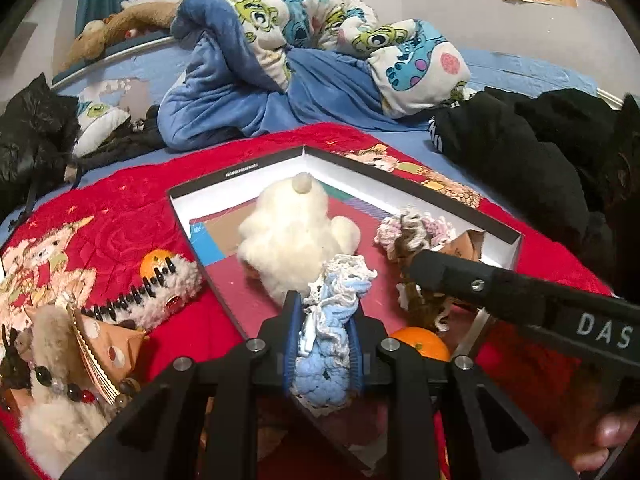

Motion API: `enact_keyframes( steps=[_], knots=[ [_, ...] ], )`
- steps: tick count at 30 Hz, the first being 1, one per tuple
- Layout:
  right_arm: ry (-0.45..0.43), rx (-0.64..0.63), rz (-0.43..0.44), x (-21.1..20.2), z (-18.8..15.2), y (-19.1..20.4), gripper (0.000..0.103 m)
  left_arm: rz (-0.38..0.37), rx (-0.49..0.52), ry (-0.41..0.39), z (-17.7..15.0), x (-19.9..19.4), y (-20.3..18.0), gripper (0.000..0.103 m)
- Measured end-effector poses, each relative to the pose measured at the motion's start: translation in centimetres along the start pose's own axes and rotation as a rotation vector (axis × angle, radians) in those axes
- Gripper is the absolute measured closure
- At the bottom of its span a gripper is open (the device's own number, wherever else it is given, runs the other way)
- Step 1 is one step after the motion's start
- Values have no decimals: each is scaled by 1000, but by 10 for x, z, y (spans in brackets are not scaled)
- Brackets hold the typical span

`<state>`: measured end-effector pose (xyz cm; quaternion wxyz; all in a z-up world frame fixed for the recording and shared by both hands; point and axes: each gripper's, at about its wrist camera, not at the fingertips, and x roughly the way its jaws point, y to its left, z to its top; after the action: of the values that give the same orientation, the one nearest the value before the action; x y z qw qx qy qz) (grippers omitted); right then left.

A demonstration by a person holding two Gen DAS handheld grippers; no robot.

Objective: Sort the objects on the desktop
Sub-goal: 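Lower both scrunchies over the open black box with both tools, then open both tools to drop the blue and brown scrunchies into the box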

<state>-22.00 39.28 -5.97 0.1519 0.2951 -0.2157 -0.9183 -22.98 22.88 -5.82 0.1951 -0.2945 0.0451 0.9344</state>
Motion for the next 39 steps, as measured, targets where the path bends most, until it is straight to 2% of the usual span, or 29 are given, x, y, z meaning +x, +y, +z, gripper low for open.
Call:
enact_keyframes(
  steps=[32,37,39],
  knots=[
    [6,9,-2,-3,-1,-3,94,21,26,4,-1,-1,-4,80],
    [-6,25,15,-5,-2,-5,94,33,39,7,-2,1,-6,78],
    [-15,39,35,-7,-3,-8,93,35,45,7,-2,1,-7,74]
  ],
)
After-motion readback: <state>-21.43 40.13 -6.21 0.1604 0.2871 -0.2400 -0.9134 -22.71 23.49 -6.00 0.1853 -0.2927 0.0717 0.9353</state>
